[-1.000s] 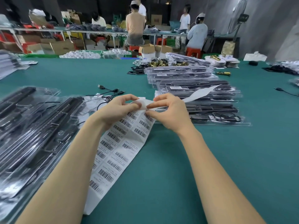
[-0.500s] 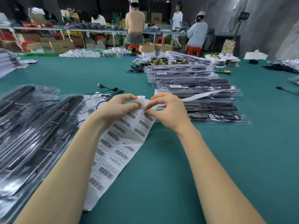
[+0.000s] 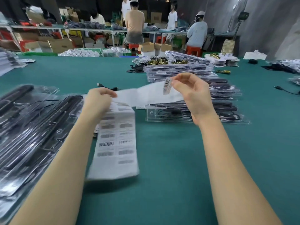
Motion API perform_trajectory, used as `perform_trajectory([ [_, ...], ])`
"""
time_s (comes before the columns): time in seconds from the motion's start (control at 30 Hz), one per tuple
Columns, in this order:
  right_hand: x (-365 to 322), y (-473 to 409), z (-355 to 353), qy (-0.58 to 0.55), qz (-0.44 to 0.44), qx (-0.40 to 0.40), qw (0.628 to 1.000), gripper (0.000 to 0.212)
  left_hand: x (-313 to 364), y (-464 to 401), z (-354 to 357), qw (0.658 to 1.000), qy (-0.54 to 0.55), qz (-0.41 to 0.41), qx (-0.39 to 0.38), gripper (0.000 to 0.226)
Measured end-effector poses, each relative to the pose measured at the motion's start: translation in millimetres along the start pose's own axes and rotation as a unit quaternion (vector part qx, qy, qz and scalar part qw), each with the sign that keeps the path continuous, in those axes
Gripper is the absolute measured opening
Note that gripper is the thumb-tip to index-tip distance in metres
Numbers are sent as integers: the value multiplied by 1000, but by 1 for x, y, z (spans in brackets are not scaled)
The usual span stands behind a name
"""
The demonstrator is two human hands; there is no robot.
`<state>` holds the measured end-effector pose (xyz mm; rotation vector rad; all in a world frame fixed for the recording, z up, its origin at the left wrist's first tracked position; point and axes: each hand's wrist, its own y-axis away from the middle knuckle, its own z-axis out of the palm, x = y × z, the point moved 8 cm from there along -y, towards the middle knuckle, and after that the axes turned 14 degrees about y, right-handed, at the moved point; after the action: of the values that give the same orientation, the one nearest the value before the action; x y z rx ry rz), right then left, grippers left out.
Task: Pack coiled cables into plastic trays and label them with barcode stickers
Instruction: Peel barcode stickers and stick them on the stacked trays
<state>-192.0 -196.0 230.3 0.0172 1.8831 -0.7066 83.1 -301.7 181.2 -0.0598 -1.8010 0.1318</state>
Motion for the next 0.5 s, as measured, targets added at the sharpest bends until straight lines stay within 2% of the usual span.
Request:
perform_trajectory([
  [0.07,12,1,-1,0,17,10,1000,5,-2,-5,-29,994,-66,12,86,44],
  [0.1,20,1,-1,4,33,17,999,6,-3,-6,-37,989,-108,10,104,42],
  [0.17,40,3,1,25,79,38,996,10,-5,-5,-40,979,-174,-12,103,38],
  [0.27,74,12,7,45,160,53,985,11,2,-1,-26,950,-302,-16,82,50],
  [0.37,90,16,12,27,201,44,978,15,21,4,-6,914,-385,71,102,46],
  [0.47,94,14,12,10,211,38,977,21,45,20,17,894,-381,200,127,62],
  [0.5,96,14,13,3,219,36,975,20,54,27,29,889,-360,255,122,61],
])
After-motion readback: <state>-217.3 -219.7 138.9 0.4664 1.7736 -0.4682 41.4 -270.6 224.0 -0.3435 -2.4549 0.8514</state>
